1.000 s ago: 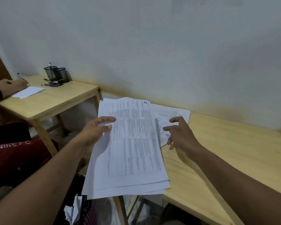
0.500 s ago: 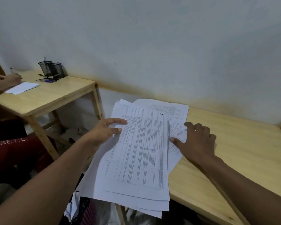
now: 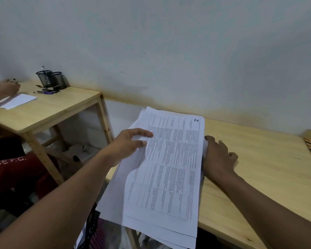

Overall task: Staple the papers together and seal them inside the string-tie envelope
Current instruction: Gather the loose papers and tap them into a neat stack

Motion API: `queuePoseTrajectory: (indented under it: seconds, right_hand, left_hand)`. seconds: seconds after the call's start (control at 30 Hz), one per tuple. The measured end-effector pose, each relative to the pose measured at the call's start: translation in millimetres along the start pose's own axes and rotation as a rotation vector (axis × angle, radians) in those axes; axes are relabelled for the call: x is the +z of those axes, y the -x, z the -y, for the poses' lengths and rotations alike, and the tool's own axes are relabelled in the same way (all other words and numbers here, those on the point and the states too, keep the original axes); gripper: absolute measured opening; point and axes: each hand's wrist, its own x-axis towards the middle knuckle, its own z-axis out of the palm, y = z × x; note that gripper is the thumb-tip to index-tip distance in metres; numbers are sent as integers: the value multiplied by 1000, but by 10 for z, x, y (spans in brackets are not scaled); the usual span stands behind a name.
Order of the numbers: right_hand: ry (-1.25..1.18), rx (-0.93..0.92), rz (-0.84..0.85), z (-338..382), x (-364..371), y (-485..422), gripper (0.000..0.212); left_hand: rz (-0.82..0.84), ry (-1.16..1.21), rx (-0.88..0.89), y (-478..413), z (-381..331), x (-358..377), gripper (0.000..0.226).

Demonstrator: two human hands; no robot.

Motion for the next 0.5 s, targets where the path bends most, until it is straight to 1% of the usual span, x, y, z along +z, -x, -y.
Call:
queuePoseTrajectory:
  seconds: [0.03, 0.1, 0.2, 0.3, 0.37, 0.43, 0.5]
  right_hand:
    - [24, -1, 27, -11, -11, -6, 56]
    - [8, -35, 15, -14, -56, -1, 55]
    - [-119, -69, -30, 7, -129, 45, 45]
    - [-237, -112, -70, 1, -133, 89, 43]
    - [-406, -120, -72, 1, -158, 90, 45]
    - [-606, -111, -71, 27, -221, 76, 45]
    - [-717, -110, -90, 73, -310, 39, 43]
  left_hand:
    - [-12, -66, 21, -17, 26, 22, 28]
    - [-35, -157, 37, -51, 99, 70, 28]
    - [-104, -237, 39, -108, 208, 149, 32]
    - [-129, -341, 61, -140, 230, 240, 36]
    - [-140, -371, 77, -142, 198, 285, 34]
    - [-183, -347, 97, -155, 168, 299, 28]
    - [-247, -310, 124, -175, 139, 295, 24]
